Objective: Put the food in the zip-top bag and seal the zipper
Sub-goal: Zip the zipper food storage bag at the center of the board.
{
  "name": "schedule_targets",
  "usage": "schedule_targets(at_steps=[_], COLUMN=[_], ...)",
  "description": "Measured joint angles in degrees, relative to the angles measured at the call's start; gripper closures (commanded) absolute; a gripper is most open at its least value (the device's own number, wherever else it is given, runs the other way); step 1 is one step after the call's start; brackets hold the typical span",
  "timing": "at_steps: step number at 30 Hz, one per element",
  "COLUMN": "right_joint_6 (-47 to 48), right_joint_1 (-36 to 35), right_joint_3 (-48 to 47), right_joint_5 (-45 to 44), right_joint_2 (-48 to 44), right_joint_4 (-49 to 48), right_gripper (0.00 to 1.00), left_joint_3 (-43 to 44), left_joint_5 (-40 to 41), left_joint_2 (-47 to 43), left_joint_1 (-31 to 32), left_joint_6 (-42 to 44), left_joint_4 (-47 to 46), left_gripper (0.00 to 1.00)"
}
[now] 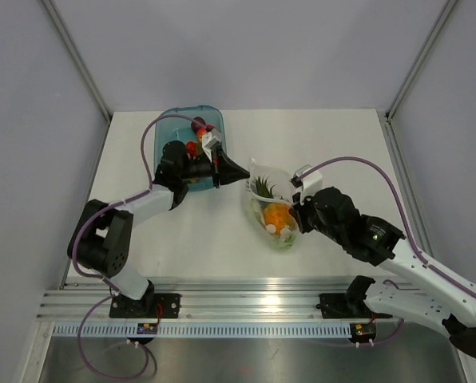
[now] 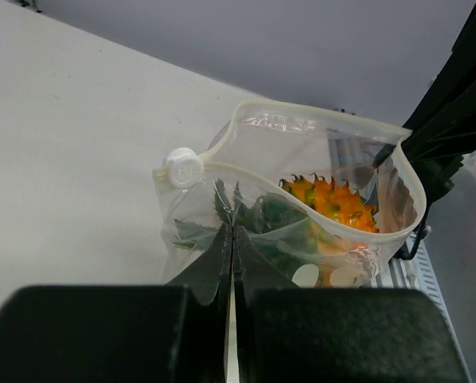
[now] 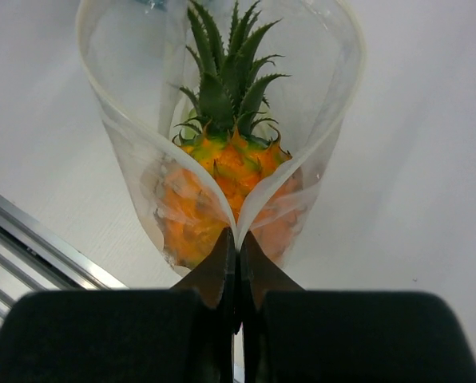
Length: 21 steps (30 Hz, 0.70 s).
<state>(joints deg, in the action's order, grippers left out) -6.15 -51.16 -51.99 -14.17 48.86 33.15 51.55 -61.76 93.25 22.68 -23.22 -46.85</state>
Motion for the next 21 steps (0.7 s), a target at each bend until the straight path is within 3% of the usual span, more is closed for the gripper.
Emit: schedule_targets(at_steps=[7,8,10,11,12,13,21], right_joint_6=[2.3,2.6,3.3,3.6,3.3,3.4,4.3], right_joint_1=[3.5,4.5,7.4,8.4,9.0,9.3,9.6], right_joint_3=[-3.1,-3.4,-4.3,-4.8,-5.3,-6.1,-13.5], right_joint_5=[-1.7,-1.7,-1.5,-1.6,-1.5,-1.4,4.1], right_joint_2=[3.0,3.5,5.5,6.7,7.8,9.0,9.7], right_joint_4=[0.6,0.4,0.2,0.2,0.2,0.2,6.4], right_gripper=[1.0,0.96,0.84,0.57,0.36,0.28,0.19], left_joint_3=[-7.8,-9.6,-12.2,-13.5,-14.4,-15.5,-19.2], left_joint_5=[9.2,10.4,12.8,14.1,15.1,16.3,21.9], left_joint_2=[-13.9,-15.8,-18.3,-19.2,-19.8,-20.5,-22.8], left_joint_1=[0.0,0.0,0.6,1.1,1.6,2.3,3.3], left_joint_6=[7.9,8.1,8.2,8.2,8.2,8.0,6.4], left_joint_4=[11.3,11.4,11.6,11.6,11.6,11.5,10.8], left_gripper=[1.0,1.0,1.0,1.0,1.0,1.0,1.0])
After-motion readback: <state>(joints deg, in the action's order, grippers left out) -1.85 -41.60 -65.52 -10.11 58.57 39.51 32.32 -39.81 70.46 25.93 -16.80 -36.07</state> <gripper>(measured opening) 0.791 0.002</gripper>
